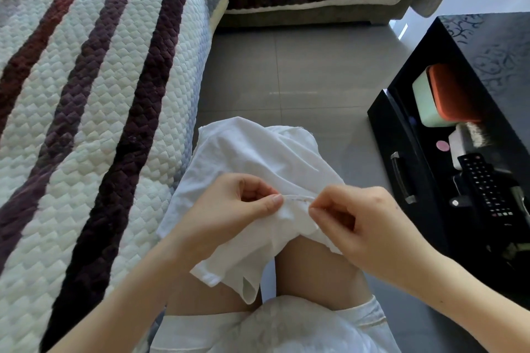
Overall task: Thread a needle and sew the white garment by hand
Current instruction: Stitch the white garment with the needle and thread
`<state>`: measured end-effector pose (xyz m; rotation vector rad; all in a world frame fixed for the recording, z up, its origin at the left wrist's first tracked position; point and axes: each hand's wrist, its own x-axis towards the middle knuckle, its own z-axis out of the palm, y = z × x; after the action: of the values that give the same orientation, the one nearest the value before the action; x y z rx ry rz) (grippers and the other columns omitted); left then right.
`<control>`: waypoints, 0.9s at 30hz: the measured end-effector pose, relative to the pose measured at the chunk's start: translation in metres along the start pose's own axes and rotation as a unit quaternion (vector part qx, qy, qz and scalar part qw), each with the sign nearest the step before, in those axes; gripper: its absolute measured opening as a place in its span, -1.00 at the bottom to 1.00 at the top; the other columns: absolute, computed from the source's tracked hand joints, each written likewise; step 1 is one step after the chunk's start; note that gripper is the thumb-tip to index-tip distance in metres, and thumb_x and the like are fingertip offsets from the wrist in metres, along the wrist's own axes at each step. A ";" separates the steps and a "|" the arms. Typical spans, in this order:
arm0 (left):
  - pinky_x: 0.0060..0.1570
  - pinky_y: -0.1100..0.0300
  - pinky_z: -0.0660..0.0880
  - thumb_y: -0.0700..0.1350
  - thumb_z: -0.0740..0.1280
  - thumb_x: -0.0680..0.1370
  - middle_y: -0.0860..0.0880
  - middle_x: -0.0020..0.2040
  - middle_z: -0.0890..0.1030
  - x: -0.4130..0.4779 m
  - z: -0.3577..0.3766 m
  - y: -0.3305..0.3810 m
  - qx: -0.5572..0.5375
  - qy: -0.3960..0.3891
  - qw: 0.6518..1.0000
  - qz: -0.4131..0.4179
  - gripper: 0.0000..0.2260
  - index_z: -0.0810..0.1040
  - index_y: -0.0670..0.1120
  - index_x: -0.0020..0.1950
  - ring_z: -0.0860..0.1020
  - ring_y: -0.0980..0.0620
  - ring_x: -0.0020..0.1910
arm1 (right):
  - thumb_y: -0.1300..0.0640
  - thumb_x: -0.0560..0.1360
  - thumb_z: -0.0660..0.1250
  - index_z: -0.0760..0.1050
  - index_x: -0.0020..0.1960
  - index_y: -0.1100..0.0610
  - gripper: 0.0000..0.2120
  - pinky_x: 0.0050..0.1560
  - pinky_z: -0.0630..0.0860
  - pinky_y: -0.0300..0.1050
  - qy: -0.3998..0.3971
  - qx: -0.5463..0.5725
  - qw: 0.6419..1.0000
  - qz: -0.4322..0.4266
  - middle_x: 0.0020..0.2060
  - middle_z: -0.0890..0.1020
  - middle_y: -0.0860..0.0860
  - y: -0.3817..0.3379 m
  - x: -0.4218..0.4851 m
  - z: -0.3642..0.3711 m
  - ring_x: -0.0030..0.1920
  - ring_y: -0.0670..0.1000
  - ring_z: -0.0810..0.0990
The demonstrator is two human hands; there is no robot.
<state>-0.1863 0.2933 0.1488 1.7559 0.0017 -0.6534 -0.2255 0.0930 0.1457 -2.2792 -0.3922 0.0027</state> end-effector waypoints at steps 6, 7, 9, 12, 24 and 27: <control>-0.16 0.31 0.52 -0.15 0.41 0.48 -0.01 -0.23 0.69 -0.002 0.002 0.001 -0.005 0.001 1.000 0.006 -0.94 0.67 -0.10 -0.15 0.62 0.16 -0.22 | 0.16 0.39 0.32 0.53 -0.35 0.09 -0.85 -0.47 0.19 -0.38 0.016 -0.010 0.999 0.026 -0.62 0.28 -0.16 -0.004 -0.001 0.007 -0.55 -0.08 0.28; -0.15 0.29 0.52 -0.15 0.41 0.48 -0.01 -0.23 0.69 -0.002 0.002 0.001 -0.005 0.001 1.000 0.006 -0.94 0.67 -0.10 -0.15 0.62 0.15 -0.21 | 0.14 0.39 0.31 0.53 -0.35 0.08 -0.85 -0.47 0.19 -0.36 0.015 -0.014 0.999 0.031 -0.62 0.28 -0.15 -0.004 -0.001 0.007 -0.54 -0.07 0.28; -0.14 0.28 0.52 -0.15 0.40 0.48 -0.01 -0.23 0.69 -0.003 0.002 0.001 -0.004 0.002 1.000 0.004 -0.94 0.67 -0.10 -0.15 0.62 0.15 -0.21 | 0.13 0.39 0.31 0.53 -0.35 0.07 -0.85 -0.48 0.18 -0.33 0.013 -0.019 0.999 0.036 -0.61 0.30 -0.13 -0.004 0.000 0.008 -0.54 -0.06 0.28; -0.16 0.30 0.52 -0.16 0.40 0.49 0.00 -0.24 0.69 -0.003 0.002 0.001 -0.004 0.005 1.000 0.004 -0.94 0.67 -0.09 -0.16 0.62 0.16 -0.22 | 0.15 0.38 0.31 0.53 -0.35 0.08 -0.86 -0.47 0.18 -0.33 0.012 -0.013 0.999 0.036 -0.61 0.28 -0.13 -0.005 0.001 0.007 -0.54 -0.06 0.28; -0.21 0.38 0.50 -0.20 0.40 0.48 0.00 -0.25 0.69 -0.002 0.001 0.003 -0.022 0.006 1.000 0.001 -0.94 0.66 -0.11 -0.18 0.61 0.18 -0.26 | 0.24 0.36 0.30 0.50 -0.37 0.13 -0.86 -0.52 0.28 -0.20 0.011 0.011 1.000 0.021 -0.61 0.38 -0.03 -0.008 0.001 0.003 -0.56 -0.02 0.32; -0.20 0.37 0.51 -0.19 0.41 0.48 -0.01 -0.25 0.69 -0.002 0.001 0.002 -0.019 0.007 1.000 0.000 -0.94 0.66 -0.09 -0.19 0.61 0.17 -0.25 | 0.24 0.36 0.31 0.50 -0.37 0.15 -0.86 -0.52 0.29 -0.12 0.022 0.019 0.999 0.020 -0.61 0.40 0.01 -0.010 0.001 0.000 -0.57 0.03 0.33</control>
<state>-0.1874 0.2920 0.1513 1.7240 0.0232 -0.6359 -0.2270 0.0996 0.1528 -2.2450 -0.3216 -0.0187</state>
